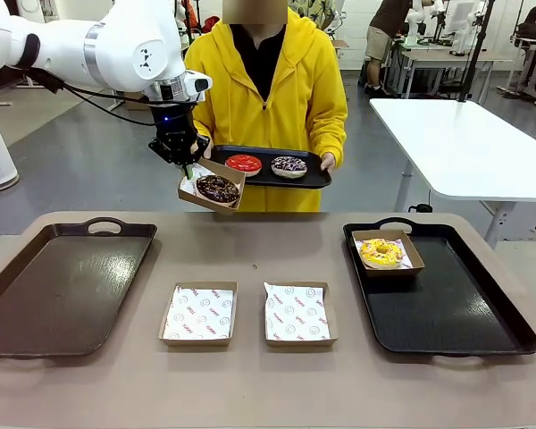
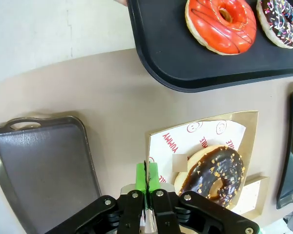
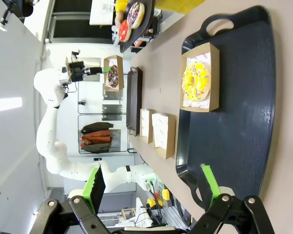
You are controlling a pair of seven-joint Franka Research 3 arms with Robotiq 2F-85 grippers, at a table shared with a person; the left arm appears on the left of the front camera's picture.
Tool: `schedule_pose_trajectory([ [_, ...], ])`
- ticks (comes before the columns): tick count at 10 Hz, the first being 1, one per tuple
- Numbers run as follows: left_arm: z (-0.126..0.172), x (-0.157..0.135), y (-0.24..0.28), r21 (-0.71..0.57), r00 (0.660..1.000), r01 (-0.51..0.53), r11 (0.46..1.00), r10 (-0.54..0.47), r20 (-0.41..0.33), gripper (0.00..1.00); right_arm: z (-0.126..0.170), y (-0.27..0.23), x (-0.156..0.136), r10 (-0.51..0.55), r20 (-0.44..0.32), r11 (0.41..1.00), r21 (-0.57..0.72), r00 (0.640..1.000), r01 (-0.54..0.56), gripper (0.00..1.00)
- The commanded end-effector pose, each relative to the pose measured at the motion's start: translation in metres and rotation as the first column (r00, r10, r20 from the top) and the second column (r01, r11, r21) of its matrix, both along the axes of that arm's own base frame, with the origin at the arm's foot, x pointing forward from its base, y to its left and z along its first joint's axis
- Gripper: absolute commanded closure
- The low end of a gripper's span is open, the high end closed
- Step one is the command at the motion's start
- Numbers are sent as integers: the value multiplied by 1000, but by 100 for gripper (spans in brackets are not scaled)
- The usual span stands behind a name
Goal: Individually package the donuts and arrange them on the tray.
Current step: Place the picked Paper togo box on the Handle tray while simultaneously picking up another Paper togo box from the table with the other hand.
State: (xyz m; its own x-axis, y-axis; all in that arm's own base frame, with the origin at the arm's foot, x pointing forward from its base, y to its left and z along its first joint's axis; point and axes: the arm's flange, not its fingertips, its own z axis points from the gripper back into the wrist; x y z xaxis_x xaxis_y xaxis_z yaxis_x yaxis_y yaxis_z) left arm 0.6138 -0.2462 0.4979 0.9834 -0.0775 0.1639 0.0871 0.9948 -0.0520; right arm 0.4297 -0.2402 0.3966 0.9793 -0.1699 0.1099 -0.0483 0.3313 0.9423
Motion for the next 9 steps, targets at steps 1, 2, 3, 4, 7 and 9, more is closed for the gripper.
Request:
schedule_pose_trajectory([
  [1, 11, -16, 25, -7, 999, -23, 1000, 23, -22, 98, 10, 39, 11, 42, -54, 991, -126, 998, -48, 0],
  [2, 22, -26, 44, -36, 999, -15, 999, 14, -31, 98, 19, 68, 18, 90, -95, 969, -221, 991, -109, 0],
  [3, 27, -35, 61, -17, 999, -22, 1000, 21, -39, 98, 29, 95, 25, 121, -122, 944, -294, 985, -153, 0],
  [4, 30, -45, 78, -1, 998, -37, 999, 37, -43, 98, 36, 123, 31, 140, -143, 920, -346, 980, -182, 0],
  [7, 22, -71, 130, 72, 994, -81, 994, 86, -62, 98, 39, 218, 39, 202, -182, 825, -499, 962, -267, 0],
  [9, 12, -78, 160, 50, 989, -126, 991, 130, -77, 98, 28, 265, 37, 231, -195, 776, -553, 953, -302, 0],
])
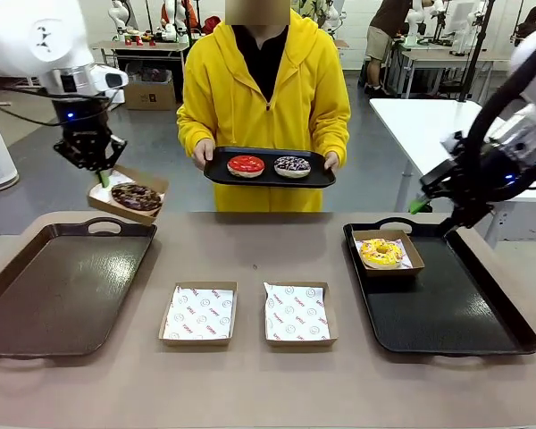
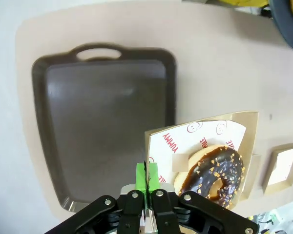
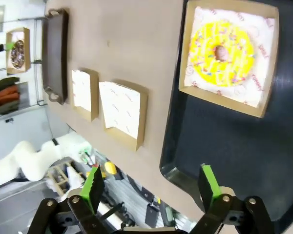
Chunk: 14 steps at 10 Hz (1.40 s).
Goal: Individually package the donuts and arrange them on the tray.
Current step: Place the picked Paper togo box on the Handle tray while simultaneously picking up another Paper togo box from the table with the other hand.
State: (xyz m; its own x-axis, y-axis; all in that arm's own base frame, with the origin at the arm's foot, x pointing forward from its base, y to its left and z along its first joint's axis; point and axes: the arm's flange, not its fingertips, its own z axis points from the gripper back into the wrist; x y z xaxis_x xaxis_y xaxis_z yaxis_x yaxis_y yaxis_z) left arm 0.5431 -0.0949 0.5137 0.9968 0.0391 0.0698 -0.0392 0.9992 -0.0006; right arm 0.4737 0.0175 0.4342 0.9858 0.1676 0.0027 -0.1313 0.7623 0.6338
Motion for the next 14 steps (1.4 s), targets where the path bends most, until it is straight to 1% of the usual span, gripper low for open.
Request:
schedule_pose_trajectory([
  [1, -11, -11, 19, -15, 1000, -7, 1000, 8, 10, 98, -17, 22, -6, 3, -6, 997, -73, 1000, -3, 0],
  [3, -23, -11, 36, -21, 1000, -16, 1000, 15, -18, 98, -27, 36, -3, 9, -6, 997, -81, 1000, -10, 0],
  [4, -28, -11, 38, -21, 1000, -17, 1000, 17, -25, 98, -29, 35, -4, 12, -2, 999, -50, 1000, -12, 0],
  [5, -20, -6, 31, 1, 999, -31, 1000, 31, -31, 98, -27, 24, -8, 30, 9, 999, 14, 1000, -30, 0],
  [6, -20, -6, 31, 1, 999, -31, 1000, 31, -31, 98, -26, 39, -3, 31, -7, 998, -53, 1000, -31, 0],
  [13, -20, -6, 31, 1, 999, -31, 1000, 31, -31, 98, -26, 39, -3, 31, -7, 998, -53, 1000, -31, 0],
  [14, -23, -7, 31, 1, 999, -24, 1000, 24, -38, 98, -27, 36, -4, 34, -5, 998, -44, 999, -34, 0],
])
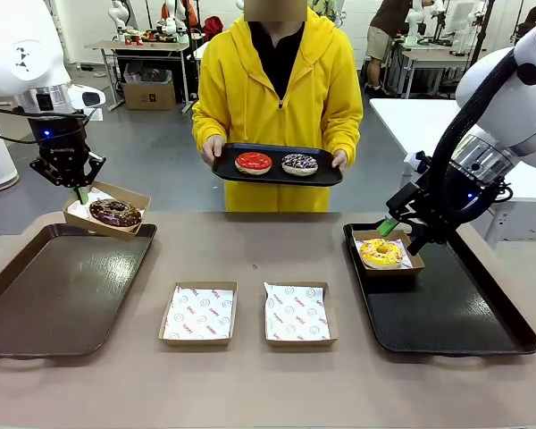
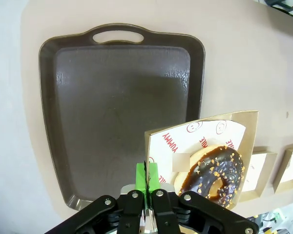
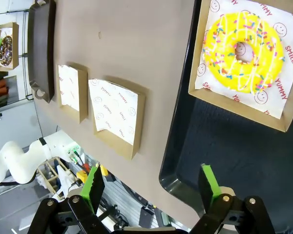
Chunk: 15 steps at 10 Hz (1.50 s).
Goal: Individually package the donuts and arrange them on the tray.
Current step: Place the picked Paper togo box on the Handle tray while simultaneously picking up another Paper togo box from the table with the other hand.
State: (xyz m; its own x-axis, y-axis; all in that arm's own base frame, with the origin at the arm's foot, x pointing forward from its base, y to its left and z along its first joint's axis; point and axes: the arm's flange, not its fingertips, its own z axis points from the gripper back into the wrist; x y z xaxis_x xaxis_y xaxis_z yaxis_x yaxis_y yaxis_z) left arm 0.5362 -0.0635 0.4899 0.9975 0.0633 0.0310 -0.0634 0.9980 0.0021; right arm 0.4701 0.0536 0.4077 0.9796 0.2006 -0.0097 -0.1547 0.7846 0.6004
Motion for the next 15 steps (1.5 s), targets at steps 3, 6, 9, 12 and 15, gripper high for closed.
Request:
schedule_pose_trajectory([
  [3, -13, 4, 26, 13, 1000, 9, 1000, -9, 20, 98, 30, 76, -18, -17, -18, 970, -245, 1000, 12, 0],
  [6, -32, 5, 47, 43, 999, 31, 999, -32, 20, 98, 18, 143, -27, -38, -34, 918, -397, 999, 21, 0],
  [9, -62, 9, 62, 8, 995, 89, 996, -89, 40, 98, -19, 189, -33, -72, -8, 826, -560, 997, 55, 0],
  [12, -79, 16, 66, -9, 996, 81, 997, -80, 35, 98, -41, 209, -43, -87, 17, 774, -629, 996, 79, 0],
  [15, -78, 15, 61, 16, 997, 76, 997, -76, 20, 98, -54, 216, -57, -117, 93, 784, -602, 989, 150, 0],
])
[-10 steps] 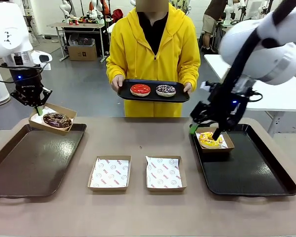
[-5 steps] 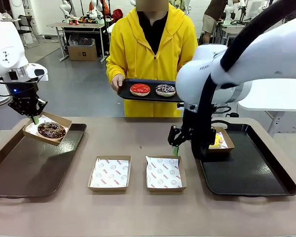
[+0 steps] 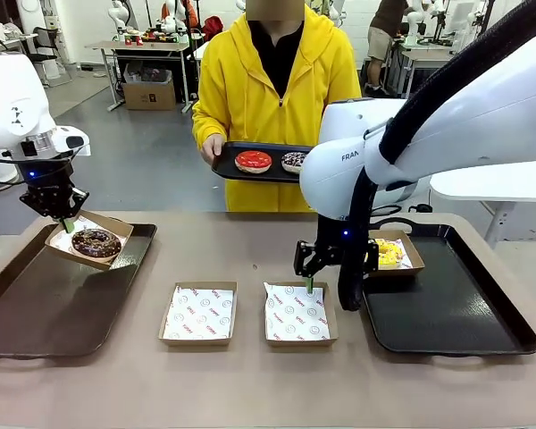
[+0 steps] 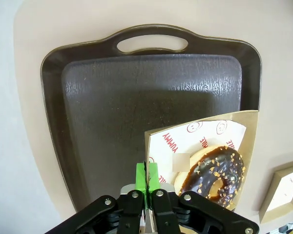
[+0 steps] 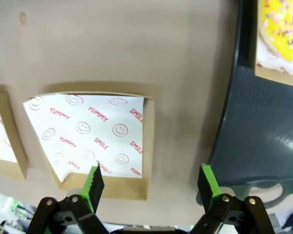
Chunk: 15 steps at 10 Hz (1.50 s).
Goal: Individually package the donuts and arrange them on the tray.
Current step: Place the picked Paper togo box on the Handle tray while simultaneously picking up another Paper togo box from the table with the other hand.
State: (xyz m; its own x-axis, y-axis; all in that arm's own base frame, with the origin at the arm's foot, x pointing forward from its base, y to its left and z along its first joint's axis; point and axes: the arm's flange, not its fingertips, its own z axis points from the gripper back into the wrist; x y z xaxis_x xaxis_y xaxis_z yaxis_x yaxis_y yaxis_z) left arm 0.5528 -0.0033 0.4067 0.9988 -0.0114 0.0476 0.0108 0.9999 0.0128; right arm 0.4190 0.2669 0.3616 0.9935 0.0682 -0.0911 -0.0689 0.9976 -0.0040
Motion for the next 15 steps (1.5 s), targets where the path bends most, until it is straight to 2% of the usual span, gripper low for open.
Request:
schedule_pose_trajectory([
  [1, 5, -1, 0, 4, 1000, 2, 1000, -2, 4, 98, -9, 1, -11, -34, 61, 999, 9, 998, 33, 0],
  [2, 5, -1, 0, 4, 1000, 2, 1000, -2, 4, 98, -8, -3, -14, -46, 72, 999, 19, 996, 44, 0],
  [3, 5, -1, 0, 4, 1000, 2, 1000, -2, 4, 98, -2, 2, -2, -6, 20, 1000, 9, 1000, 6, 0],
  [7, 5, -1, 0, 4, 1000, 2, 1000, -2, 4, 98, -2, 2, -2, -6, 20, 1000, 9, 1000, 6, 0],
  [10, -5, 4, 0, -8, 1000, 7, 1000, -7, 2, 98, -13, 1, -7, -34, 47, 999, 17, 998, 33, 0],
  [13, -16, 12, -3, -12, 999, -36, 999, 36, 1, 98, -23, -4, -17, -58, 90, 998, 45, 994, 54, 0],
  [15, -18, 17, -3, -25, 999, -41, 999, 41, 18, 98, -31, -6, -23, -67, 81, 996, 66, 994, 61, 0],
])
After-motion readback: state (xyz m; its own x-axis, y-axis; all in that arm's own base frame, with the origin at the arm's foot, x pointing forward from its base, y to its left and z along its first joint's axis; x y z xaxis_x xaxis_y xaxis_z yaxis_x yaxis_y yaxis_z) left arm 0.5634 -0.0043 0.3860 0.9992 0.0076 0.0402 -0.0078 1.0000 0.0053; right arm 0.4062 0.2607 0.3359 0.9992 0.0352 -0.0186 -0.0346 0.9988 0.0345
